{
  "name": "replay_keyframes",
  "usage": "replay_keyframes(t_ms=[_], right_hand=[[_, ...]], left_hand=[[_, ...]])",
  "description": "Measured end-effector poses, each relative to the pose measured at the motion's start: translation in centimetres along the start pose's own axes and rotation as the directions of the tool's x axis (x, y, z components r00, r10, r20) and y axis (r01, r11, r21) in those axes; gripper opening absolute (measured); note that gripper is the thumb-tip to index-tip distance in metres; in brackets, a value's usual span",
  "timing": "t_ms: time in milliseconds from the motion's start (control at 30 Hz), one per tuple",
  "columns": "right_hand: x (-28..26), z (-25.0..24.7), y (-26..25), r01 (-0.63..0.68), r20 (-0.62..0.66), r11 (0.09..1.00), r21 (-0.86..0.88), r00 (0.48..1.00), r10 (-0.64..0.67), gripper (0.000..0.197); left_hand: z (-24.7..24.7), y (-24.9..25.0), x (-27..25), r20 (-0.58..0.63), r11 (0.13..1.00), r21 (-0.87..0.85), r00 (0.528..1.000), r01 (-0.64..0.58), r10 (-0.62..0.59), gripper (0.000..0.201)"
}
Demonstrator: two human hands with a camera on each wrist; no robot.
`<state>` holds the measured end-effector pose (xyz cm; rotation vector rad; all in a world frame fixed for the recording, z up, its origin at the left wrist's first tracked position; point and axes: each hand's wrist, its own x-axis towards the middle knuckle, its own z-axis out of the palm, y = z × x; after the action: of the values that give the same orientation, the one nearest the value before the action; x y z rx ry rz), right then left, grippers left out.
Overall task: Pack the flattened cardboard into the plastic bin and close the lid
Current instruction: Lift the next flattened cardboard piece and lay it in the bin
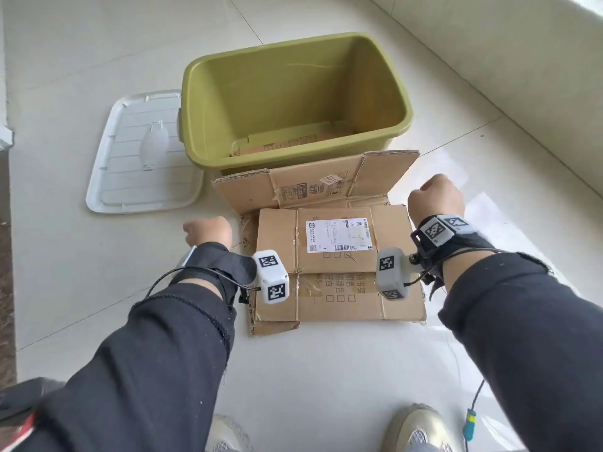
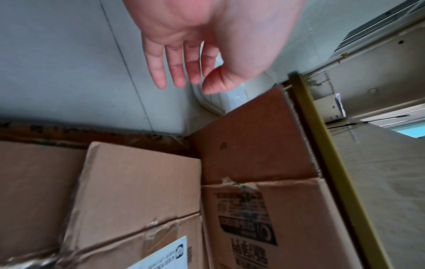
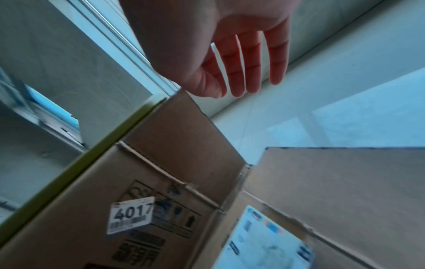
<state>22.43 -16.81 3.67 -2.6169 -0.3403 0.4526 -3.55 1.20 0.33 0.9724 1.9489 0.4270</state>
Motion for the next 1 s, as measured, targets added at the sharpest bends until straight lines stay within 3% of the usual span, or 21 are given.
replay_keyframes(t_ms=[133, 333, 533, 700, 833, 1000], right_hand=[[0.2, 1.8, 1.8, -0.052, 0.050, 0.998, -0.028, 0.997, 0.053, 0.029], [0.1, 3.6, 2.8, -0.061, 0.154, 0.994, -0.086, 0.985, 0.074, 0.030], [-0.2, 5.4, 3.7, -0.087, 0.330, 0.982, -0.165, 0.934, 0.138, 0.039], [-0.5, 6.7, 4.7, -0.101, 0.368, 0.967, -0.234, 0.911, 0.184, 0.041], [-0.1, 6.6, 5.1, -0.120, 0.299, 0.962, -0.245, 0.935, 0.193, 0.040], [-0.2, 6.1, 5.3, -0.205, 0.289, 0.912, -0.356, 0.904, 0.316, 0.037]], left_hand=[[1.5, -1.2, -0.4, 0.076, 0.983, 0.182, 0.997, -0.028, 0.015, 0.048], [2.9, -2.5, -1.1, 0.201, 0.956, 0.289, 0.979, -0.049, -0.010, 0.039], [4.2, -3.9, -1.8, 0.384, 0.929, 0.361, 0.920, -0.079, -0.071, 0.044], [3.9, -4.0, -2.0, 0.360, 0.882, 0.441, 0.933, -0.164, -0.007, 0.041], [3.5, -3.7, -2.2, 0.364, 0.883, 0.445, 0.931, -0.151, -0.024, 0.041], [3.2, -2.9, -2.8, 0.293, 0.922, 0.377, 0.956, -0.088, -0.028, 0.044]])
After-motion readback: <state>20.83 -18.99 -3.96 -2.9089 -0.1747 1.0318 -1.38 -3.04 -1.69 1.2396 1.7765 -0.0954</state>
